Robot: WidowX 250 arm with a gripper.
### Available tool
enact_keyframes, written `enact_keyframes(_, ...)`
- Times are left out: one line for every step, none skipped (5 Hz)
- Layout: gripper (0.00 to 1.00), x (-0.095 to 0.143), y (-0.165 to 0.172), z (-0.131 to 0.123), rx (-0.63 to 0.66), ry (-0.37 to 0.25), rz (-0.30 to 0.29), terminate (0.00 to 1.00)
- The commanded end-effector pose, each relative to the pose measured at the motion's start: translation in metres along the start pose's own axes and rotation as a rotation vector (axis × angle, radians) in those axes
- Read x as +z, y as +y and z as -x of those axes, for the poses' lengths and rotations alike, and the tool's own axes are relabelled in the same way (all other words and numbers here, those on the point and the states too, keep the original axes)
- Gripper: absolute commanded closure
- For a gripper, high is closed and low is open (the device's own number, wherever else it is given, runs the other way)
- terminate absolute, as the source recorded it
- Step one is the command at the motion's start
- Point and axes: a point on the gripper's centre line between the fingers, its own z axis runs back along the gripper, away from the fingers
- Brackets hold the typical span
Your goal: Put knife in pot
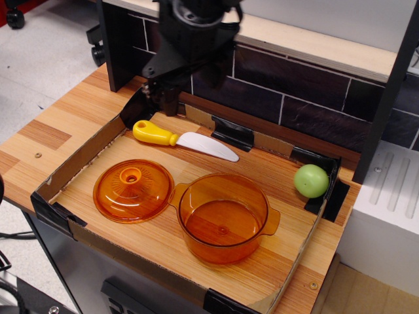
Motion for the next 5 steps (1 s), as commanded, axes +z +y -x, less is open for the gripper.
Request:
enact_keyframes(0.0,-0.017,0.012,-0.02,0.313,0.041,-0.003,0.0)
enact_keyframes(0.0,-0.033,0.013,-0.027,0.309,0.107,-0.093,0.0)
enact_keyframes(0.0,-0.047,0.012,-0.036,0.35,0.169,-0.136,0.0)
enact_keyframes(0.0,-0.057,0.011,-0.041,0.38,0.187,-0.143,0.0)
enact_keyframes(0.0,-0.063,0.012,-0.042,0.372,0.172,-0.136,0.0)
